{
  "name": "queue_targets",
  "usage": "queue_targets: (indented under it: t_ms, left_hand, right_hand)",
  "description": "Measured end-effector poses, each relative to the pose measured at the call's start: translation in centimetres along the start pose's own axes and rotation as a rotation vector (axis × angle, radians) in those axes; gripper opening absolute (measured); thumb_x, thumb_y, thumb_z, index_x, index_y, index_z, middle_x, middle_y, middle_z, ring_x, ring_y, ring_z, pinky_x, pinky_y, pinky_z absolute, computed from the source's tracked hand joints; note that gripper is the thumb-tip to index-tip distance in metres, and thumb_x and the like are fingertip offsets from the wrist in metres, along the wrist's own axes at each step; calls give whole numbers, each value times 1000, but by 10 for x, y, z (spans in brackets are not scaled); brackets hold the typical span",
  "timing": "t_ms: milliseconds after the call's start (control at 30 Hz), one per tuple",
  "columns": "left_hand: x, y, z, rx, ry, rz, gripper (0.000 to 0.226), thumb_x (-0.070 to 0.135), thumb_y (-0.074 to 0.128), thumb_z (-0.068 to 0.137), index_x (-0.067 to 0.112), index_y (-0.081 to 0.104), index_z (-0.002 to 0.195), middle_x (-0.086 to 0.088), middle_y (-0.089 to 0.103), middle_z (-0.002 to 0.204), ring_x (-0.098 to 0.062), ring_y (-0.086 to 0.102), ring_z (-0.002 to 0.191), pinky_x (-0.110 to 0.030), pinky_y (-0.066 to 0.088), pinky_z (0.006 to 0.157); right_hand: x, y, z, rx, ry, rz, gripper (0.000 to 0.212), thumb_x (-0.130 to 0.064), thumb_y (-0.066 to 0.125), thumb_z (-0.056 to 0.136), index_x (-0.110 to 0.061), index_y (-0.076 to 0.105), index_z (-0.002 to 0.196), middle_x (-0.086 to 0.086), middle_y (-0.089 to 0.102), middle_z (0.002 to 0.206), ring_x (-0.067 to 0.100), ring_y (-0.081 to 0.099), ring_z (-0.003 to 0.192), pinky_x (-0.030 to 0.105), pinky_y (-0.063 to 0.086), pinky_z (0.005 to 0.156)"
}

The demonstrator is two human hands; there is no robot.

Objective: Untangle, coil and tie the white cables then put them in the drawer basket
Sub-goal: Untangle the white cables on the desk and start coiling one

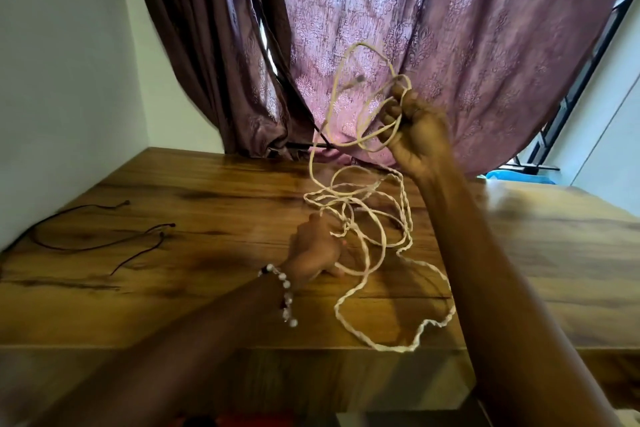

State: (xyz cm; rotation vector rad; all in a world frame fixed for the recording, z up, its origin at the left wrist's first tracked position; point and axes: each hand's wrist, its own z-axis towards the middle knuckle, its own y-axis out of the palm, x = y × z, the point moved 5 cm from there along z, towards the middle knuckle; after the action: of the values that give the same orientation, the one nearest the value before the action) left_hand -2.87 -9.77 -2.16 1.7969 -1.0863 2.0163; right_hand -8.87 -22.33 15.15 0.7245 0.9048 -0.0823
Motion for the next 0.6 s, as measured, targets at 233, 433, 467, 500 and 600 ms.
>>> queue_targets:
  t_ms: [233,433,467,500,600]
  left_hand:
    - [30,25,-4,-709,-85,-290,24,-5,55,90,16,59,99,4,67,92,-9,59,99,-32,38,104]
    - [29,-49,12,-444,-84,-722,26,17,39,101,8,58,115,-20,63,122,-33,63,108,-50,49,93]
    - [27,-59,15,-427,-99,-875,33,29,39,100,7,58,116,-21,61,124,-36,61,111,-54,47,93]
    - [24,-66,18,-425,-102,-953,44,43,41,96,8,58,117,-20,62,122,-39,60,111,-59,45,92]
    - [24,-77,18,-411,-68,-894,57,66,49,76,15,64,98,-5,69,78,-25,66,72,-59,51,79]
  right_hand:
    - [22,8,-13,-157,28,-560,22,-7,45,99,-7,66,91,2,56,61,13,50,58,29,40,59]
    - [59,12,-27,-203,-63,-953,11,0,66,85,10,66,90,9,59,68,18,51,69,36,45,64]
    - [66,16,-30,-198,-105,-1049,7,-1,69,82,3,68,87,-6,58,64,11,51,67,32,46,65]
    - [74,20,-34,-210,-154,-1153,6,-2,71,80,-1,69,85,-13,54,61,8,49,65,27,44,65]
    - [100,42,-52,-333,-297,-1346,11,1,71,71,-1,70,82,0,59,66,17,53,70,25,40,60]
